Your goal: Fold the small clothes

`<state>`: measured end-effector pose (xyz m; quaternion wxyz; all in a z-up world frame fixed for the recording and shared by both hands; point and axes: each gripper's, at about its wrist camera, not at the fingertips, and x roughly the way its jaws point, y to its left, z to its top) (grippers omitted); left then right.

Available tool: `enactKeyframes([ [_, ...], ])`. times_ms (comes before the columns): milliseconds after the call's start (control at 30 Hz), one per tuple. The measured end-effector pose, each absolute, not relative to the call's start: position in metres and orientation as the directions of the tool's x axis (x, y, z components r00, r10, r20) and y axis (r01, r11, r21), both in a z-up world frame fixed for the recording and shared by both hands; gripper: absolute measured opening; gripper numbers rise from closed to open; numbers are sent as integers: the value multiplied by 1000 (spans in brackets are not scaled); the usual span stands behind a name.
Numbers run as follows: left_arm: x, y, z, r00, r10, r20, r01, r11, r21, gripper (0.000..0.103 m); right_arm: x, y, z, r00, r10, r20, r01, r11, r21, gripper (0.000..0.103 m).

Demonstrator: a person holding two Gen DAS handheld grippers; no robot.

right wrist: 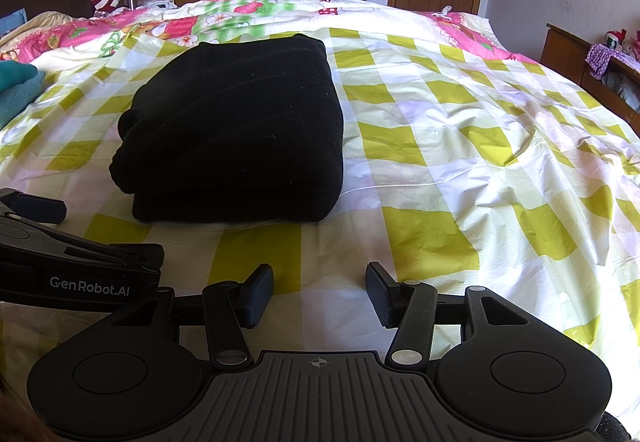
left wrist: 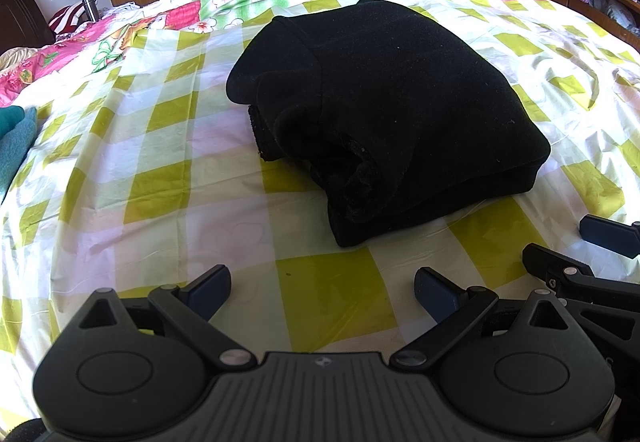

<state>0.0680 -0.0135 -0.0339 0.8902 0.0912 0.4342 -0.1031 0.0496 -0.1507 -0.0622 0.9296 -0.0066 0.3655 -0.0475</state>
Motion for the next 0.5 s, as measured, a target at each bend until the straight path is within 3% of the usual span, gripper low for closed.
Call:
enactKeyframes([
  [500,68,-14,-34,603,-102,-791,262,962,76,103,50,-150,-62,728,-93,-679,83,995,-47,51],
])
